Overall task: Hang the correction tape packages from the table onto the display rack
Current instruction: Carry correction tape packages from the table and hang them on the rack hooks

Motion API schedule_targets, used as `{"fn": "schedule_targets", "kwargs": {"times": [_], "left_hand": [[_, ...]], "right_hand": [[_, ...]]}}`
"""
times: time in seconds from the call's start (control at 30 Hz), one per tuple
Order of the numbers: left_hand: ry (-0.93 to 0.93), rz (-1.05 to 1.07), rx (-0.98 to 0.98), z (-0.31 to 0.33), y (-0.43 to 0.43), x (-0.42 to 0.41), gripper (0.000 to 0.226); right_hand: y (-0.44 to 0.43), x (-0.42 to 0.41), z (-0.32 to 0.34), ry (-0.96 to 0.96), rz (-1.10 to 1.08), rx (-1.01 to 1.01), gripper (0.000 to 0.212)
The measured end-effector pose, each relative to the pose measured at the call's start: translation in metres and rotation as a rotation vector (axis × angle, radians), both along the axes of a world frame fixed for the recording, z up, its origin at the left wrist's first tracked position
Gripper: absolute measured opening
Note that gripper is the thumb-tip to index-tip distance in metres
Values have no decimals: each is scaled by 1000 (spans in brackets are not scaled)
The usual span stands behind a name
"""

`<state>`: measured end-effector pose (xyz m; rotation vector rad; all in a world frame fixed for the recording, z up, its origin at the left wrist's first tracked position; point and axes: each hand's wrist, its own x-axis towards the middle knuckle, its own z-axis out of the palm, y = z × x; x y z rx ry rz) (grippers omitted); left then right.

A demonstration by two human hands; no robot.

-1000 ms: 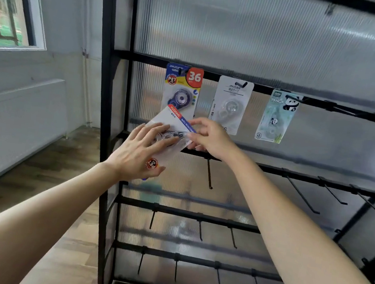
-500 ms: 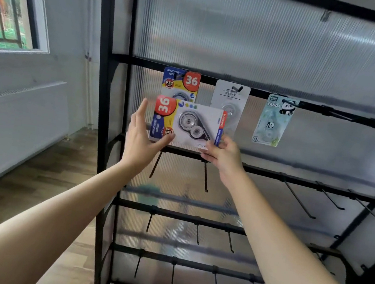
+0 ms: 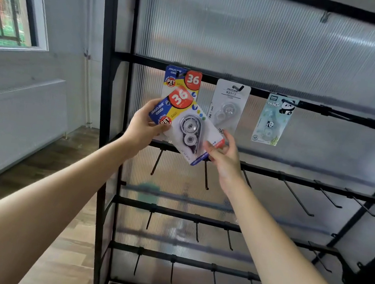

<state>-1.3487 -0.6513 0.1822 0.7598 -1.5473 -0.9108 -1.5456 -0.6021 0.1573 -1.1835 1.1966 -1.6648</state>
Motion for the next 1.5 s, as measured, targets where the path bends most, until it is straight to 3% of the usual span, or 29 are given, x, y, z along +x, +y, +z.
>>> {"fn": "schedule_targets", "kwargs": {"times": [0.17,0.33,0.43,0.53,0.67,0.77,1.0,1.5], "left_hand": [[-267,-134,-29,12,-3,11,55],[-330,-203,-35,20,-4,11,58],[-253,-171,-37,18,-3,11,61],[-259,87,-132,13,-5,19,60],[-650,571,-372,0,-17,46,72],[-814,702,-436,-4,-22,62,76],[-923,708,-430,-5,-25,75,79],[-889,706,-446,-9,-45,81,80]], "right_hand": [[3,-6,10,335,208,27,28],[4,0,4,494,287,94,27],[1,8,-1,474,182,45,31],[-2,16,1,394,97,-9,34],[-7,28,19,331,65,-96,37],[-10,37,32,341,95,-135,35],[-14,57,40,333,93,-143,28],[-47,70,37,223,-33,-32,24]]}}
